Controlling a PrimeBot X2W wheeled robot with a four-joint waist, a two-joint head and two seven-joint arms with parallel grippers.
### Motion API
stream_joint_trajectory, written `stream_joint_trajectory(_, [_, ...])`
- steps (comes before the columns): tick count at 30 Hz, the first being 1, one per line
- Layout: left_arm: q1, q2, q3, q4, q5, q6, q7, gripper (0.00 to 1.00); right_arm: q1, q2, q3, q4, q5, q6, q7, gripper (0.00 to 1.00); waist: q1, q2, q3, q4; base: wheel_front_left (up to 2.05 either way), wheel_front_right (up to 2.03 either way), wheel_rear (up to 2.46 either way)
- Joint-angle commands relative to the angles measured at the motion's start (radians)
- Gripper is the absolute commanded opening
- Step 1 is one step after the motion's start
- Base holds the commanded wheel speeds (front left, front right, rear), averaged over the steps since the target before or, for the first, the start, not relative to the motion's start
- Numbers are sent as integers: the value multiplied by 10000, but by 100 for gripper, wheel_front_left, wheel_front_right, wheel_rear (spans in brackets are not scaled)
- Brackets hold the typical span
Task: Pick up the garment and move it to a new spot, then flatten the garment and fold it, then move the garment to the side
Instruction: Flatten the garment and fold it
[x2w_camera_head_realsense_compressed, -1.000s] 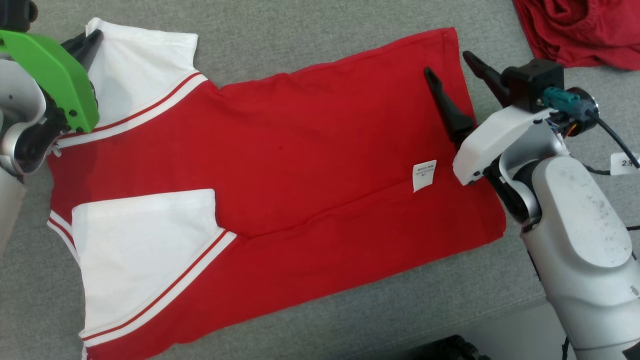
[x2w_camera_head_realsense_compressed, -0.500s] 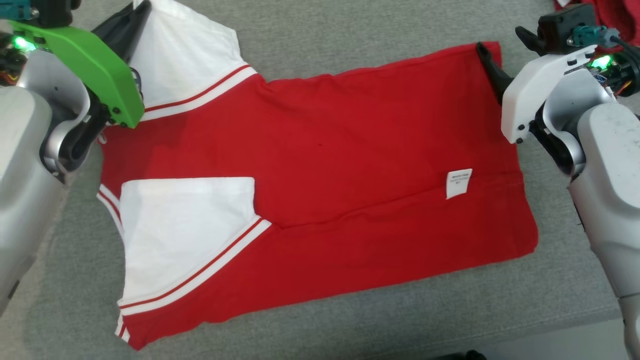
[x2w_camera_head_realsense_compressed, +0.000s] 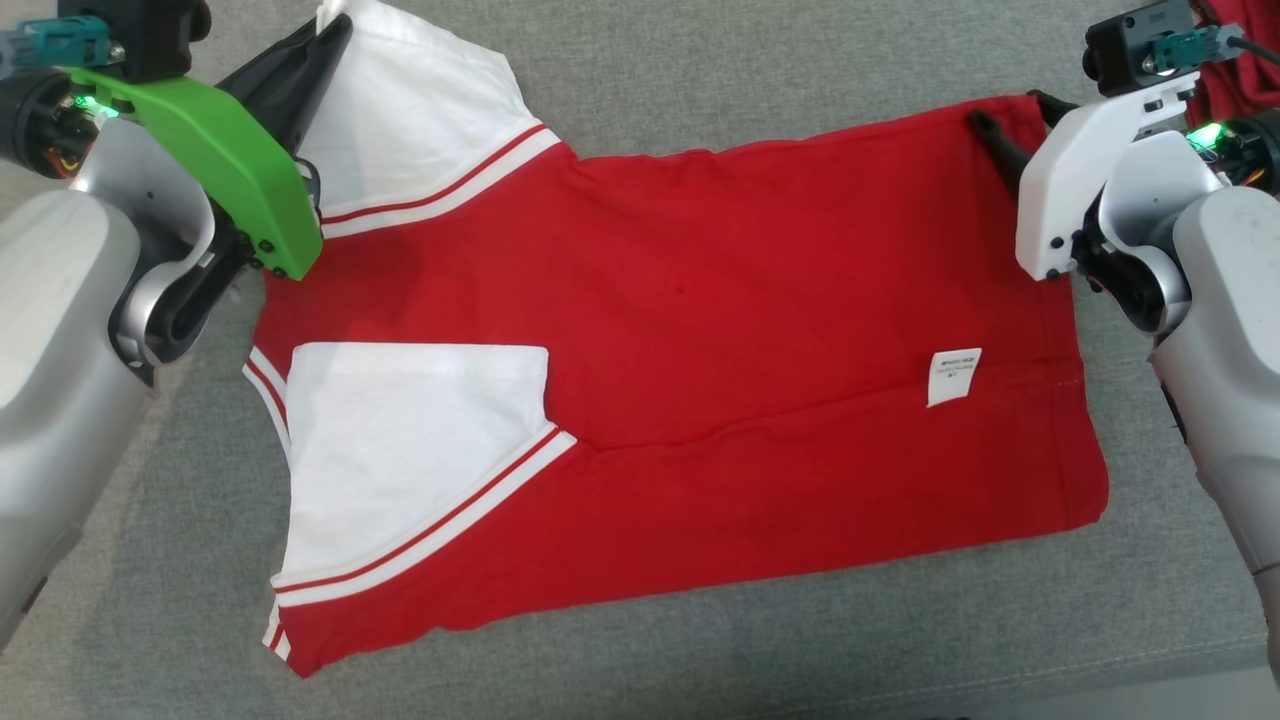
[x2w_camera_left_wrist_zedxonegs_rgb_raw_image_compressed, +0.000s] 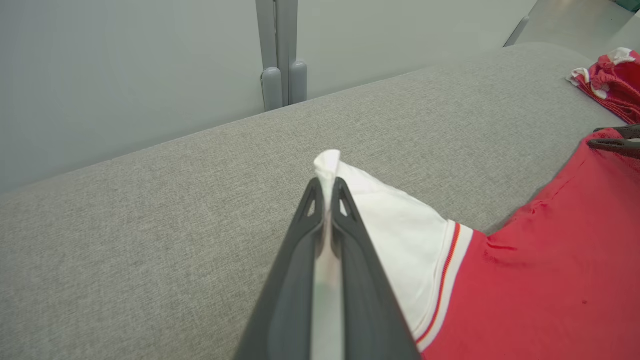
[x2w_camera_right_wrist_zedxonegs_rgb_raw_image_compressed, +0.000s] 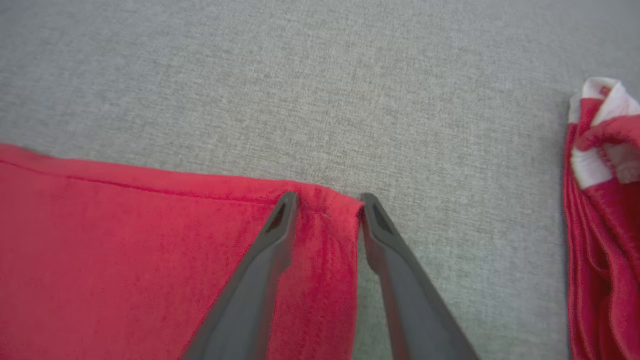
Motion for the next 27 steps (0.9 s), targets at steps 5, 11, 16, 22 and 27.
stream_joint_trajectory(5, [-181,144,-94,21,-188,11,-256,0,-274,-21,9,335,-69,-9,-659,0,0,-1,-227,13,0,0,0])
stream_joint_trajectory(11, [100,264,-301,-188,-275,11,-589,0,-158,32,130,538,-72,-9,-1412,0,0,-1,-708,101,0,0,0])
stream_joint_trajectory(16, [989,562,-375,-846,-452,18,-1210,0,562,-114,389,279,154,-9,-2049,0,0,-1,-1334,211,0,0,0])
stream_joint_trajectory(22, [2829,1169,-452,-2217,-686,509,-1930,0,1936,-432,363,-441,451,-9,-2553,0,0,-1,-2107,351,0,0,0])
stream_joint_trajectory(27, [4404,1620,-547,-3378,-883,1174,-2476,0,3265,-640,-15,-1212,521,-9,-2672,0,0,-1,-2607,475,0,0,0])
